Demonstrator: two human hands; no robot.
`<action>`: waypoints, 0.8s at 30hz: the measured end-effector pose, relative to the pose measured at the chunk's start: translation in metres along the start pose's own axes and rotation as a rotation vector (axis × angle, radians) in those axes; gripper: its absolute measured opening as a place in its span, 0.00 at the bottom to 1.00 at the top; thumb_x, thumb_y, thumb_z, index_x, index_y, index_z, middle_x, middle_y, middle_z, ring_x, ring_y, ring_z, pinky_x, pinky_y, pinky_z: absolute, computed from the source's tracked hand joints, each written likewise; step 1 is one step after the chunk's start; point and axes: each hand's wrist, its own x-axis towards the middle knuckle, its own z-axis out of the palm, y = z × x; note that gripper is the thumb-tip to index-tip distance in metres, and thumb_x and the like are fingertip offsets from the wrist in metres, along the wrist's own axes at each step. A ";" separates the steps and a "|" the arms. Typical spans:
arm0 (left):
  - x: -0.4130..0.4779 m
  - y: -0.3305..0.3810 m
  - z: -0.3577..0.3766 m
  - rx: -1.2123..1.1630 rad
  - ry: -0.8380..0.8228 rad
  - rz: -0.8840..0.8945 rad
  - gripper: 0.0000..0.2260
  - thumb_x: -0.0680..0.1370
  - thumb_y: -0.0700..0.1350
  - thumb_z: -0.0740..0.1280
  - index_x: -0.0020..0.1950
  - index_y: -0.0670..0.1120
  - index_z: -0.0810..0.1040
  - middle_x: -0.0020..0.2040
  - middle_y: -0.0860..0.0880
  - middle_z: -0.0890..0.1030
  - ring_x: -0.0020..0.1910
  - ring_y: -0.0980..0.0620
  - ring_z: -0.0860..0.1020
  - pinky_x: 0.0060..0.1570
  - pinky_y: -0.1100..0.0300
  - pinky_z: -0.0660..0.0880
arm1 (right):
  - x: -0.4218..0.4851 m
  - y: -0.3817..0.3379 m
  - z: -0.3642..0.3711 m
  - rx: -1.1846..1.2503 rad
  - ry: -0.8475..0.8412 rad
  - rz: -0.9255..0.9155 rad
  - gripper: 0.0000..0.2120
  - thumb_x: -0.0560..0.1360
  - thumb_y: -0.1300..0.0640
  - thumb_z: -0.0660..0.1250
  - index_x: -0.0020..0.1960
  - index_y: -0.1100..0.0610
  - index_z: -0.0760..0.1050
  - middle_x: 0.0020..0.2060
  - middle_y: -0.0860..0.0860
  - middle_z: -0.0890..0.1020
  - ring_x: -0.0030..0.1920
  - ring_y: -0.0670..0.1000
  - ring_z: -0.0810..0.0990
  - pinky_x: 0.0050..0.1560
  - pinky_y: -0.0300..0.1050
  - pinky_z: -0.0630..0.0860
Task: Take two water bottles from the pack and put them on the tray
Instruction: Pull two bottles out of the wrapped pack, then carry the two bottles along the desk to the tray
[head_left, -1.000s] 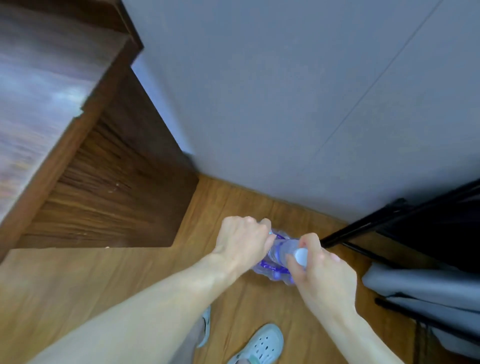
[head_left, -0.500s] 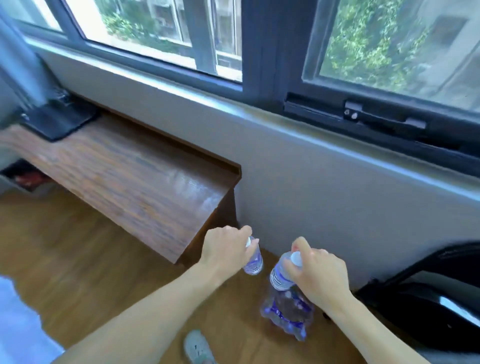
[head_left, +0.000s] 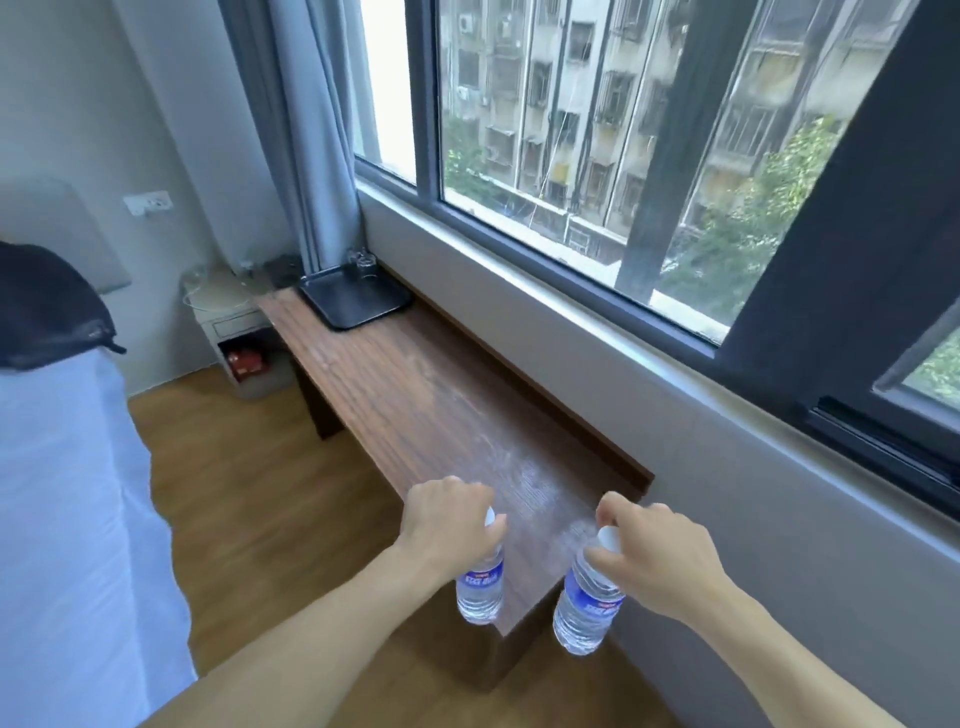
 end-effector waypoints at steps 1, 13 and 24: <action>0.002 -0.020 -0.001 -0.002 -0.001 -0.023 0.16 0.78 0.60 0.59 0.40 0.50 0.70 0.36 0.51 0.71 0.40 0.47 0.78 0.36 0.57 0.65 | 0.013 -0.016 0.001 -0.002 -0.001 -0.012 0.11 0.73 0.41 0.60 0.52 0.46 0.68 0.38 0.47 0.75 0.42 0.53 0.77 0.41 0.47 0.73; 0.041 -0.231 0.002 -0.044 -0.051 -0.285 0.18 0.76 0.61 0.60 0.50 0.50 0.82 0.45 0.48 0.82 0.46 0.44 0.80 0.38 0.55 0.67 | 0.165 -0.214 0.020 -0.008 -0.086 -0.193 0.13 0.73 0.40 0.61 0.53 0.45 0.70 0.38 0.46 0.74 0.40 0.51 0.76 0.38 0.46 0.70; 0.122 -0.400 0.014 -0.066 -0.062 -0.518 0.18 0.75 0.61 0.59 0.50 0.51 0.81 0.41 0.48 0.81 0.43 0.42 0.80 0.37 0.55 0.68 | 0.346 -0.370 0.059 -0.043 -0.142 -0.493 0.16 0.73 0.38 0.63 0.54 0.46 0.70 0.40 0.47 0.77 0.39 0.52 0.78 0.40 0.46 0.74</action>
